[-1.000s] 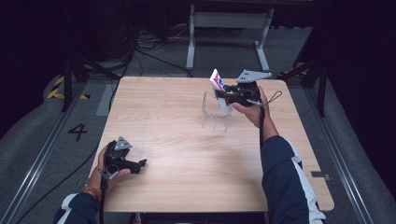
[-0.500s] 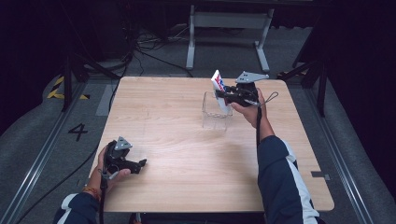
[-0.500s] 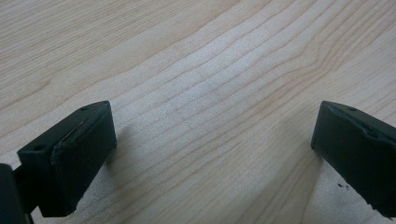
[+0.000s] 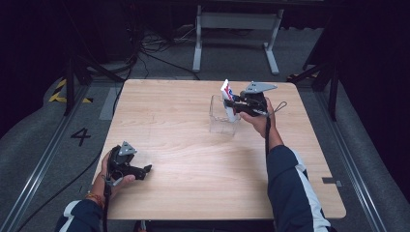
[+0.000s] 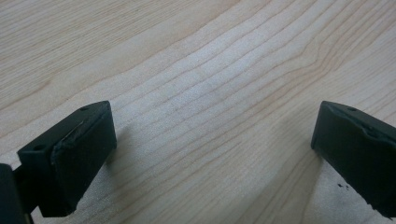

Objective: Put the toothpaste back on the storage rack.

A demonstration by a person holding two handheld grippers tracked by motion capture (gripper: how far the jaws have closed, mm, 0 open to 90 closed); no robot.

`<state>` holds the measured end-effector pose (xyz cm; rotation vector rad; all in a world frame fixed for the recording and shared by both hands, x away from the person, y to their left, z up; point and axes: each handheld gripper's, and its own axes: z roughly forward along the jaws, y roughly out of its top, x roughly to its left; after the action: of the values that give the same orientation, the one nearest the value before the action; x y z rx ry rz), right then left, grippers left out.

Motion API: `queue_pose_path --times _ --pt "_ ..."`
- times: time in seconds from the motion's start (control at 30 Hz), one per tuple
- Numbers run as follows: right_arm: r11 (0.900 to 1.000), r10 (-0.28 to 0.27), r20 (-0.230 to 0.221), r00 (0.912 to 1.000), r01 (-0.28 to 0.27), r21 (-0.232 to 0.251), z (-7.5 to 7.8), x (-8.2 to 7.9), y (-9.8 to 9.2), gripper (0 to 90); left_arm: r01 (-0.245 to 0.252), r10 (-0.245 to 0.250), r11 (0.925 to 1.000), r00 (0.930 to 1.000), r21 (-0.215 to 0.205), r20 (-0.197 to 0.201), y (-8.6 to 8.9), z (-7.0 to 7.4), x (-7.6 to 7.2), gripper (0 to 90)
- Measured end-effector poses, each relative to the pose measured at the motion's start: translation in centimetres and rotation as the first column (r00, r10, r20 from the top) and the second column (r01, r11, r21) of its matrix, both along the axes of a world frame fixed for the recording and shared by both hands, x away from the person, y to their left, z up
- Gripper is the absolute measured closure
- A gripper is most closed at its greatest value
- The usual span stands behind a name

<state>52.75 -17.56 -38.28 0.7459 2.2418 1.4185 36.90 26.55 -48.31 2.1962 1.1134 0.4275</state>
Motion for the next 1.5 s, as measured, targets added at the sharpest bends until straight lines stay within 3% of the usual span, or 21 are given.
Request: queue_pose_path --times 0.27,0.57,0.67,0.87,1.5 --pt "1.000 0.012 -0.013 0.9998 -0.012 -0.021 -1.0 -0.2 -0.2 67.3 0.000 0.000 1.0000 1.0000 0.000 0.000 0.0 0.0 0.0 0.4" --pt "0.996 0.034 -0.072 0.9968 -0.039 -0.075 -2.0 0.0 -0.1 66.4 0.000 0.000 1.0000 1.0000 0.000 0.000 0.0 0.0 0.0 0.5" --pt "0.992 0.033 -0.083 0.9960 -0.042 -0.115 -2.2 0.1 0.0 66.1 0.000 0.000 1.0000 1.0000 0.000 0.000 0.0 0.0 0.0 0.4" --pt "0.989 0.031 -0.099 0.9946 -0.045 -0.139 -2.7 0.2 0.3 65.6 0.000 0.000 1.0000 1.0000 0.001 0.000 0.0 0.0 0.0 0.4" --pt "0.990 0.015 -0.116 0.9931 -0.031 -0.134 -2.5 0.3 0.2 61.0 0.000 0.000 1.0000 1.0000 0.000 0.000 0.0 0.0 0.0 0.4"
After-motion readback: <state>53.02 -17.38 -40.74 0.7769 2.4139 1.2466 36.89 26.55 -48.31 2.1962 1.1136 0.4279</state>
